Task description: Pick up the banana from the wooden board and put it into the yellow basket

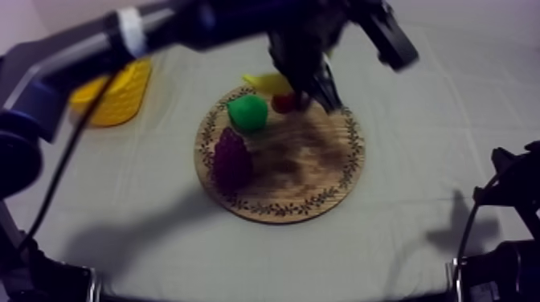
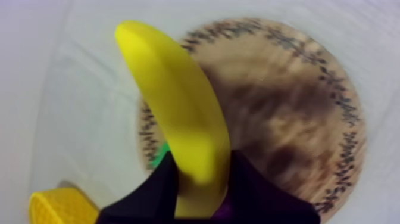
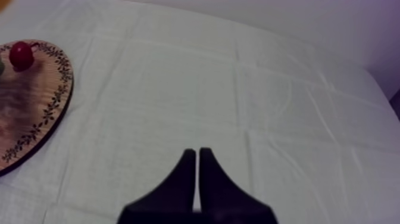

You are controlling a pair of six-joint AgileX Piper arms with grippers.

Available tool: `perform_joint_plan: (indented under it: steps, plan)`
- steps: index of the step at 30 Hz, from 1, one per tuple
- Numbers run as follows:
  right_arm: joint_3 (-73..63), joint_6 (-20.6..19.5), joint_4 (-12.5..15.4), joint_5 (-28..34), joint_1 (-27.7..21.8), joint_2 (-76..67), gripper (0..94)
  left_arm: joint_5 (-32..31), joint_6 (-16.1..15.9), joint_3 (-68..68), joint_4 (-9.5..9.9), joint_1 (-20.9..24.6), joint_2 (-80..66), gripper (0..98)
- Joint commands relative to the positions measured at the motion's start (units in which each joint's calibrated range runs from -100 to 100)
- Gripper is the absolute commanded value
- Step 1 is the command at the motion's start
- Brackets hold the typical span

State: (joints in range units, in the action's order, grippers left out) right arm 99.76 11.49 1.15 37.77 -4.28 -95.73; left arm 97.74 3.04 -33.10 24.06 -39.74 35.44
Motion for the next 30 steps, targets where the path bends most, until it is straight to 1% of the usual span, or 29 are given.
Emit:
perform_joint_plan:
  steps: [1, 4, 7, 13, 18, 23, 30]
  plan:
    - [0.0, 0.0, 0.0, 0.0, 0.0, 0.0, 0.3, -0.1, -0.3, 1.1, 1.03, 3.5, -5.5, 15.4]
    - [0.0, 0.0, 0.0, 0.0, 0.0, 0.0, 0.3, -0.6, -1.0, 3.0, 2.15, 7.7, -9.3, 15.4]
    - [0.0, 0.0, 0.0, 0.0, 0.0, 0.0, 0.3, -1.9, -1.7, 4.8, 2.74, 12.2, -11.9, 15.4]
    - [0.0, 0.0, 0.0, 0.0, 0.0, 0.0, 0.3, -5.1, -2.6, 8.5, 3.12, 20.1, -15.1, 15.4]
    - [0.0, 0.0, 0.0, 0.0, 0.0, 0.0, 0.3, -7.6, -2.5, 12.8, 3.11, 25.6, -15.9, 15.4]
    - [0.0, 0.0, 0.0, 0.0, 0.0, 0.0, 0.3, -10.6, -1.8, 17.2, 2.65, 29.5, -14.7, 15.4]
    - [0.0, 0.0, 0.0, 0.0, 0.0, 0.0, 0.3, -15.2, -0.3, 23.2, 1.79, 32.4, -11.8, 15.4]
